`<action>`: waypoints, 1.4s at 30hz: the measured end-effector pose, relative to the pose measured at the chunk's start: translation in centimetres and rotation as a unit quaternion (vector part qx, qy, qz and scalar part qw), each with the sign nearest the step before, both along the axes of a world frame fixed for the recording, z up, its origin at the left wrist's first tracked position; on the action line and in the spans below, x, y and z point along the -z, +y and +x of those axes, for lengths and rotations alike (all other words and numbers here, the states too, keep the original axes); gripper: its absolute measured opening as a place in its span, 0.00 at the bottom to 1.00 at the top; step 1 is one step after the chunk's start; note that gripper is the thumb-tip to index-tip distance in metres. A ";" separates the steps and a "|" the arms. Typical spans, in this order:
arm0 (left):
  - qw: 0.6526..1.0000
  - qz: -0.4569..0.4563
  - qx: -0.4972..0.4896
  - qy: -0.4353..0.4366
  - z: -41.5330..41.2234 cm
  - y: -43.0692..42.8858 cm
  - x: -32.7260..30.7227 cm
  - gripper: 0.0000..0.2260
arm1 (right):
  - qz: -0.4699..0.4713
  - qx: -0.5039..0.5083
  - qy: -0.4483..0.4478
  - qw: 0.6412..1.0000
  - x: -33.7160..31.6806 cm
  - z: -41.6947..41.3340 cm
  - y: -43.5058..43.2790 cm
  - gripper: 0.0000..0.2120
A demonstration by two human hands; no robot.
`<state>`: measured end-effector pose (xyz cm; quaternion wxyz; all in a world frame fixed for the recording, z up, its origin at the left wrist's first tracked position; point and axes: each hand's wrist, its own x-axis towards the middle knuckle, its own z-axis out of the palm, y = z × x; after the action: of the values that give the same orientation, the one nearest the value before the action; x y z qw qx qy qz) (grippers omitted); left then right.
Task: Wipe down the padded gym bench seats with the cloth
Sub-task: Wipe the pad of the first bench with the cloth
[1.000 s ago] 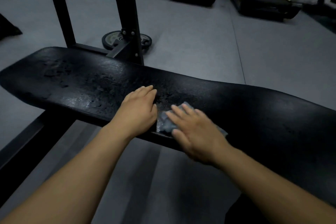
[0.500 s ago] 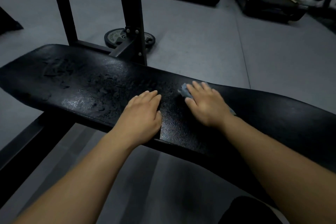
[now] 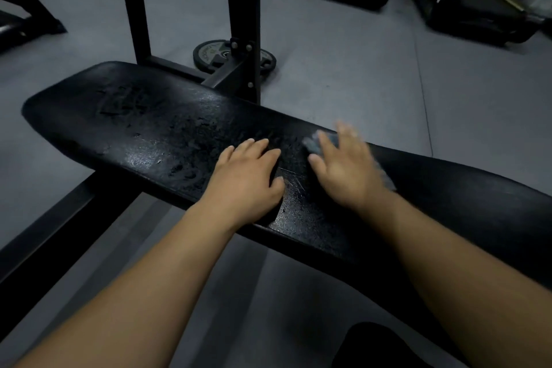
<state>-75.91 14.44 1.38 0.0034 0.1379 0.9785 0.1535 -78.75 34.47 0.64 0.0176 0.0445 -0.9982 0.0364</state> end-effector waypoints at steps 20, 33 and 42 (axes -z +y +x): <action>0.999 0.030 -0.029 -0.013 -0.6 -2.7 -0.4 0.33 | -0.041 -0.183 -0.022 0.982 -0.4 0.7 3.0 0.31; 0.997 0.056 -0.048 0.008 -1.9 -5.4 -0.6 0.33 | -0.032 -0.178 -0.026 0.983 -0.3 -3.5 -1.1 0.35; 0.997 0.056 -0.052 -0.012 -2.8 -6.4 0.6 0.32 | -0.035 -0.270 -0.024 0.962 0.0 2.6 -2.6 0.29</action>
<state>-78.68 8.00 0.79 -0.0003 0.0852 0.9741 0.2093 -76.14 31.90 0.64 -0.0150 0.3113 -0.9472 0.0755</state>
